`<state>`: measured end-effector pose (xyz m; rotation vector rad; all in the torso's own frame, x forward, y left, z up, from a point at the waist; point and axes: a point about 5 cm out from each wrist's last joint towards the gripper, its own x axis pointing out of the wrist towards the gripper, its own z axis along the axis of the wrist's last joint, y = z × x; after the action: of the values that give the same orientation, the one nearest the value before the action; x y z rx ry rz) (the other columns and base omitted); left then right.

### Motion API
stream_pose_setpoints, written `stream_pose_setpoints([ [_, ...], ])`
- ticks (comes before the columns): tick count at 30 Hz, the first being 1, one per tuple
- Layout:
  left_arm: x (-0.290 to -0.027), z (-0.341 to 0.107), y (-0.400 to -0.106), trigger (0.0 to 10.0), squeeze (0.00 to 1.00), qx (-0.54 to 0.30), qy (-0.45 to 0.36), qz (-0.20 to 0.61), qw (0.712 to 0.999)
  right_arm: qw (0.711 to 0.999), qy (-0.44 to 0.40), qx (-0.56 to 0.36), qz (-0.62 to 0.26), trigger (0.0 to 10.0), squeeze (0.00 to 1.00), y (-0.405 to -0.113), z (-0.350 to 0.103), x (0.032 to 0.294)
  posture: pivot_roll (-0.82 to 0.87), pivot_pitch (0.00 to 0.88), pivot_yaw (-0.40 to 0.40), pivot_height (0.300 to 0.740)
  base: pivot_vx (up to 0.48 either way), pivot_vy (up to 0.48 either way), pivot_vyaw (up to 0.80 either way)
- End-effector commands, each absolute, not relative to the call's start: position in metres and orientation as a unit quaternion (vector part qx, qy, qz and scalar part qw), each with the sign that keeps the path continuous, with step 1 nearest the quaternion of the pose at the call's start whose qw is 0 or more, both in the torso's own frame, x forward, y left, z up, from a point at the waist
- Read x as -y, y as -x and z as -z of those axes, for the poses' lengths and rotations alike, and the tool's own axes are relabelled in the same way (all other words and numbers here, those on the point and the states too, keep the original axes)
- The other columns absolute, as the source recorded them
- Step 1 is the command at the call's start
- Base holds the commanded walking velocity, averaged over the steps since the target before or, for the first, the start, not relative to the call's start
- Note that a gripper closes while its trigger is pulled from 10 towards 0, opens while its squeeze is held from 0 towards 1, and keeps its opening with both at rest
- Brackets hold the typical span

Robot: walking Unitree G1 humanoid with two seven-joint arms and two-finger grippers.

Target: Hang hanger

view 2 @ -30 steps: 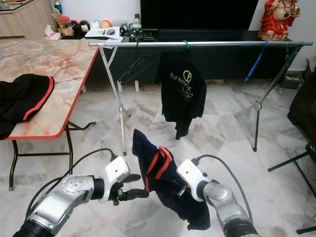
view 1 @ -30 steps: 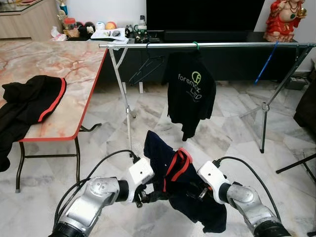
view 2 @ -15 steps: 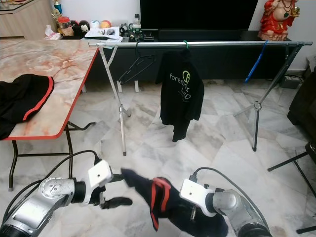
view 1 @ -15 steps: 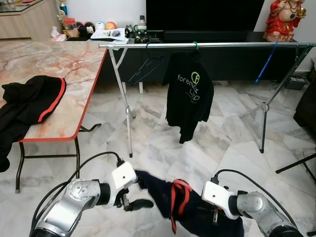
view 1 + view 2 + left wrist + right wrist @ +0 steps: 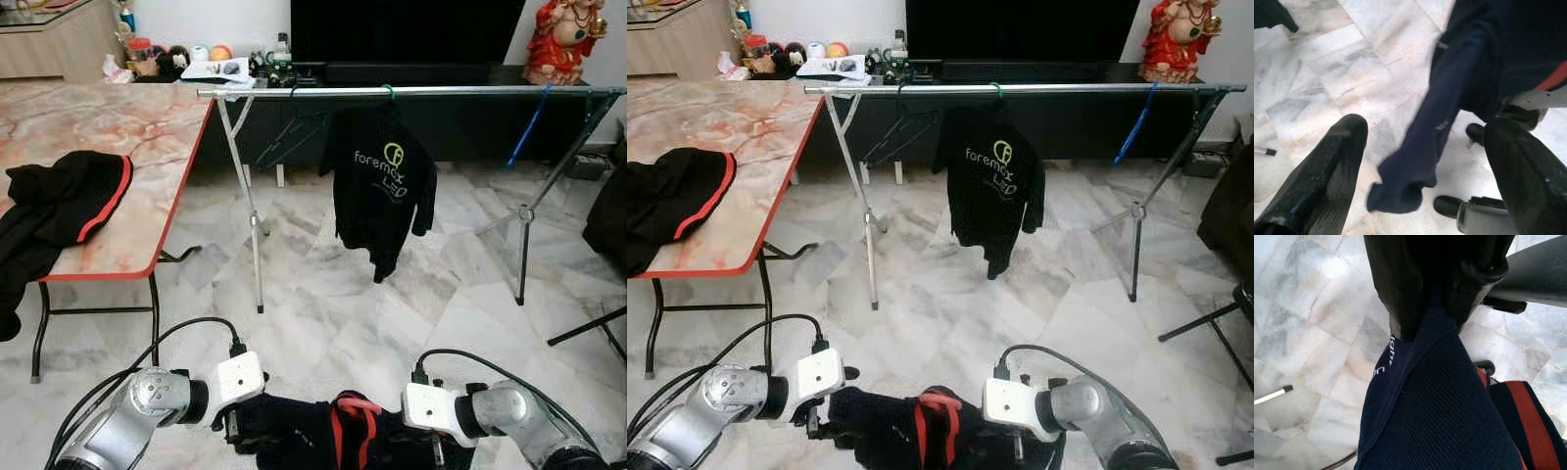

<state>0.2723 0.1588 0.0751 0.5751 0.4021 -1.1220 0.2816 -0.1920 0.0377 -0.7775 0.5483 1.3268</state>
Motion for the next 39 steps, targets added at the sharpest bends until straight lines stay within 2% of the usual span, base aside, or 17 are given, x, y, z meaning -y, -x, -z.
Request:
stream_pose_setpoints([
  [1, -0.158, -0.073, -0.273, 10.0, 0.00, -0.190, -0.250, 0.525, 0.791, 0.688, 0.341, -0.225, -0.600, 10.0, 0.00, -0.284, -0.042, 0.189, 0.10, 0.068, -0.025, 0.740, 0.000, 0.000, 0.00],
  [10, -0.135, -0.072, -0.271, 10.0, 0.00, -0.170, -0.245, 0.578, 0.760, 0.694, 0.330, -0.190, -0.611, 10.0, 0.00, -0.290, -0.049, 0.176, 0.10, 0.074, -0.032, 0.740, 0.000, 0.000, 0.00],
  [24, -0.113, -0.071, -0.273, 10.0, 0.00, -0.148, -0.242, 0.616, 0.735, 0.692, 0.304, -0.164, -0.635, 10.0, 0.00, -0.293, -0.056, 0.164, 0.09, 0.078, -0.036, 0.740, 0.000, 0.000, 0.00],
  [37, -0.104, -0.071, -0.278, 10.0, 0.00, -0.136, -0.228, 0.611, 0.745, 0.680, 0.280, -0.151, -0.661, 10.0, 0.00, -0.291, -0.058, 0.153, 0.09, 0.077, -0.030, 0.740, 0.000, 0.000, 0.00],
  [38, -0.104, -0.071, -0.278, 8.0, 0.00, -0.136, -0.227, 0.612, 0.745, 0.680, 0.280, -0.151, -0.661, 10.0, 0.00, -0.291, -0.058, 0.153, 0.09, 0.077, -0.030, 0.740, 0.000, 0.000, 0.00],
  [39, -0.104, -0.072, -0.278, 3.3, 0.00, -0.135, -0.227, 0.612, 0.745, 0.680, 0.280, -0.151, -0.661, 10.0, 0.00, -0.291, -0.058, 0.153, 0.09, 0.077, -0.030, 0.740, 0.000, 0.000, 0.00],
])
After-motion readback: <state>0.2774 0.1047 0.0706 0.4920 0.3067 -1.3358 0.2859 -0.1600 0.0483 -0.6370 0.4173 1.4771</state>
